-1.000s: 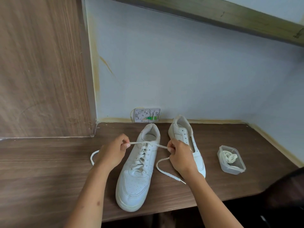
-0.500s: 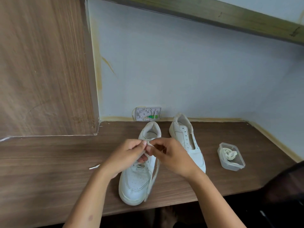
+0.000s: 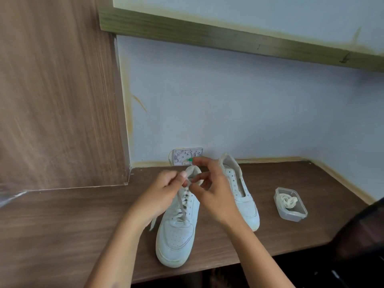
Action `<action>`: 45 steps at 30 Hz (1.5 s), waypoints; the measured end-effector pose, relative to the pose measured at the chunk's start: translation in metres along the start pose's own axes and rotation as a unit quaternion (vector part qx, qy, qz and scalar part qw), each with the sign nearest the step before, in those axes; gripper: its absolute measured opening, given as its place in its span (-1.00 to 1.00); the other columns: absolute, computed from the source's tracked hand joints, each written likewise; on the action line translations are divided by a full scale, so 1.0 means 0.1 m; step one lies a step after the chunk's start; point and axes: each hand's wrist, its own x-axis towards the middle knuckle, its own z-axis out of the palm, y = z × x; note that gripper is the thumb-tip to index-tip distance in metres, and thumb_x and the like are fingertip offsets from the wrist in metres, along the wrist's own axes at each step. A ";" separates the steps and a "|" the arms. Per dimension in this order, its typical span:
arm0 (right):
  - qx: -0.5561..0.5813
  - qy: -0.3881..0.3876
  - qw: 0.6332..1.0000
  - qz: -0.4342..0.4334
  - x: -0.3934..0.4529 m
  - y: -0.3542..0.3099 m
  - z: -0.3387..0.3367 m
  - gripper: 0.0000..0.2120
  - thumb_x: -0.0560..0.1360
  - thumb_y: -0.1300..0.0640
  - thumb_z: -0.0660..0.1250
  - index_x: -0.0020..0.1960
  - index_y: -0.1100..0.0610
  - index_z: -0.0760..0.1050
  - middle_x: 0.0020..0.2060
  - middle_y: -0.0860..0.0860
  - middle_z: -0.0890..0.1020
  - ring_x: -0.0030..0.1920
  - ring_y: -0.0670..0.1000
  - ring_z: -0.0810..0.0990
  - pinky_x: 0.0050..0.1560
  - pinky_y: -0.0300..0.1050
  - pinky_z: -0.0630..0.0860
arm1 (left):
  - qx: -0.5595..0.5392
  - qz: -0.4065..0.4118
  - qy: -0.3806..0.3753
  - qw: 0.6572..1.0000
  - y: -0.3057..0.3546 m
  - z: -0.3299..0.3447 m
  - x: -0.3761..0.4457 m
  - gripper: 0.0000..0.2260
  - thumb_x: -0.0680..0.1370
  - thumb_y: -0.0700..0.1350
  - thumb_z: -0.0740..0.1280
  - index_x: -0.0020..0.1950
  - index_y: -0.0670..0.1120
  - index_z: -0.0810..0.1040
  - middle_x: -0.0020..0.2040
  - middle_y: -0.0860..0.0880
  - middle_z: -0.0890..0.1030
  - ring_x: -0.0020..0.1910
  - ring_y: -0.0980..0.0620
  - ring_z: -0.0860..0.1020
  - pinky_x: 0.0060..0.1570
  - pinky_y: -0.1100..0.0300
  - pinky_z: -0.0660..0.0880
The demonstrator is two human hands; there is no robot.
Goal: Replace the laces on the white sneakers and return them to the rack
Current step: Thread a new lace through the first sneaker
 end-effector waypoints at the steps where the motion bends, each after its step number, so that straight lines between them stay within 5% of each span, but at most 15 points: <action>1: 0.034 -0.040 0.999 0.014 0.02 0.00 0.01 -0.52 0.29 0.00 0.32 0.22 -0.06 0.49 0.05 -0.12 0.59 -0.06 -0.13 0.58 -0.07 -0.21 0.51 | 0.021 0.038 0.017 0.999 0.07 0.00 -0.01 -0.71 0.65 0.00 0.16 -0.16 -0.08 0.54 -0.04 -0.06 0.50 -0.12 0.27 0.47 -0.04 0.42 0.31; 3: 0.098 -0.083 0.991 0.026 0.05 0.02 0.03 -0.61 0.32 0.14 0.29 0.13 0.02 0.57 -0.10 -0.06 0.61 -0.08 -0.09 0.55 -0.02 -0.08 0.49 | 0.048 0.118 0.072 0.989 0.10 0.01 0.04 -0.73 0.65 0.00 0.17 -0.19 0.01 0.54 0.04 0.02 0.43 0.00 0.30 0.48 0.08 0.46 0.31; 7: 0.157 -0.083 0.984 0.020 0.08 0.04 0.08 -0.85 0.51 0.13 0.34 0.00 0.19 0.58 -0.18 0.24 0.59 -0.12 0.09 0.52 -0.02 0.08 0.43 | 0.060 0.172 0.116 0.976 -0.07 0.04 0.23 -0.71 0.56 0.24 0.10 -0.07 0.17 0.56 0.15 0.23 0.34 0.17 -0.07 0.48 0.19 0.03 0.46; 11: 0.144 -0.049 0.988 0.026 0.11 0.12 0.09 -0.71 0.59 0.03 0.29 -0.09 0.28 0.55 -0.30 0.13 0.52 -0.22 0.05 0.45 -0.14 -0.03 0.39 | -0.077 0.203 0.105 0.970 -0.19 0.20 0.27 -0.73 0.63 0.04 0.19 -0.17 0.01 0.58 0.14 -0.03 0.42 0.11 0.14 0.52 0.10 0.35 0.43; 14: 0.136 -0.041 0.989 0.037 0.11 0.17 0.08 -0.79 0.62 0.15 0.26 -0.08 0.26 0.56 -0.30 -0.08 0.55 -0.25 -0.14 0.50 -0.19 -0.24 0.42 | -0.191 0.173 0.091 0.962 -0.23 0.32 0.27 -0.74 0.62 -0.09 0.19 -0.11 -0.19 0.60 0.14 -0.16 0.48 0.05 0.16 0.57 0.05 0.31 0.48; 17: 0.151 -0.008 0.988 0.042 0.18 0.20 0.05 -0.77 0.65 0.19 0.19 0.00 0.31 0.54 -0.22 0.03 0.62 -0.20 -0.08 0.56 -0.14 -0.23 0.48 | -0.299 0.118 0.084 0.943 -0.31 0.31 0.30 -0.71 0.59 -0.09 0.22 0.07 -0.28 0.60 0.11 -0.27 0.60 0.08 -0.11 0.62 -0.01 0.20 0.57; 21: 0.184 0.037 0.982 0.034 0.38 0.20 -0.03 -0.79 0.66 0.25 0.14 -0.06 0.26 0.51 -0.23 0.10 0.63 -0.23 -0.01 0.59 -0.17 -0.20 0.54 | -0.197 0.081 -0.020 0.977 -0.48 0.29 0.38 -0.68 0.61 0.03 0.18 0.16 -0.12 0.61 0.09 -0.10 0.67 0.14 -0.06 0.61 0.21 0.02 0.51; 26: 0.102 0.060 0.993 0.029 0.54 0.31 -0.06 -0.76 0.67 0.27 0.09 -0.10 0.20 0.48 -0.25 0.03 0.61 -0.28 -0.07 0.57 -0.27 -0.22 0.52 | 0.008 0.129 -0.025 0.991 -0.71 0.30 0.63 -0.63 0.54 0.21 0.29 0.10 -0.04 0.65 0.03 0.02 0.63 0.08 0.00 0.60 0.13 -0.12 0.51; 29: 0.007 0.111 0.993 0.029 0.56 0.43 -0.09 -0.76 0.66 0.28 0.09 -0.08 0.13 0.48 -0.15 0.07 0.60 -0.21 -0.05 0.59 -0.17 -0.25 0.51 | 0.069 0.099 0.019 0.993 -0.77 0.26 0.76 -0.76 0.54 0.07 0.33 0.01 -0.05 0.67 -0.01 0.00 0.56 0.02 0.00 0.53 0.09 0.09 0.46; 33: -0.118 0.166 0.979 0.027 0.55 0.63 -0.10 -0.74 0.58 0.39 0.13 -0.07 0.12 0.52 -0.04 0.09 0.49 -0.15 0.04 0.57 -0.15 -0.36 0.42 | -0.115 0.003 0.069 0.991 -0.68 0.33 0.81 -0.85 0.54 -0.09 0.39 -0.11 -0.14 0.69 -0.37 -0.03 0.61 -0.40 0.09 0.53 -0.22 0.20 0.50; 36: -0.210 0.105 0.971 0.034 0.49 0.83 -0.03 -0.77 0.51 0.44 0.18 -0.02 0.23 0.56 -0.05 0.06 0.44 -0.13 0.04 0.50 -0.15 -0.47 0.36 | -0.262 -0.041 0.112 0.958 -0.67 0.46 0.90 -0.84 0.52 -0.27 0.40 0.09 -0.23 0.65 -0.12 -0.09 0.69 -0.18 0.10 0.66 -0.07 0.24 0.59; 39: -0.250 -0.019 0.967 0.045 0.47 0.97 0.08 -0.75 0.51 0.40 0.24 0.13 0.25 0.57 0.02 0.06 0.42 -0.07 -0.03 0.45 -0.07 -0.50 0.33 | -0.149 -0.010 0.109 0.983 -0.68 0.54 0.97 -0.79 0.53 -0.29 0.35 0.11 -0.09 0.67 -0.02 0.01 0.70 -0.02 0.08 0.65 -0.03 0.31 0.54; 41: -0.260 -0.092 0.961 0.035 0.50 1.01 0.13 -0.74 0.51 0.41 0.18 0.12 0.31 0.55 0.06 0.12 0.44 -0.03 -0.01 0.44 -0.06 -0.44 0.27 | 0.072 0.045 0.095 0.992 -0.75 0.55 0.97 -0.71 0.55 -0.25 0.28 0.14 0.04 0.66 0.02 0.08 0.67 -0.01 0.10 0.60 -0.04 0.26 0.46; 43: -0.273 -0.114 0.955 0.017 0.52 1.00 0.17 -0.79 0.51 0.32 0.15 -0.03 0.31 0.56 -0.07 0.11 0.51 -0.05 0.11 0.48 -0.02 -0.21 0.32 | 0.271 0.077 0.085 0.956 -0.82 0.50 0.95 -0.72 0.58 -0.14 0.23 0.20 0.09 0.63 0.16 0.12 0.59 0.14 0.02 0.46 0.05 0.16 0.29; 45: -0.282 -0.094 0.955 0.006 0.54 1.02 0.14 -0.78 0.47 0.22 0.12 -0.17 0.18 0.54 -0.26 -0.03 0.50 -0.11 0.18 0.50 -0.08 -0.03 0.35 | 0.330 0.045 0.063 0.941 -0.89 0.41 0.94 -0.72 0.62 -0.07 0.15 0.13 0.03 0.65 0.25 0.10 0.46 0.21 -0.03 0.32 0.10 0.13 0.18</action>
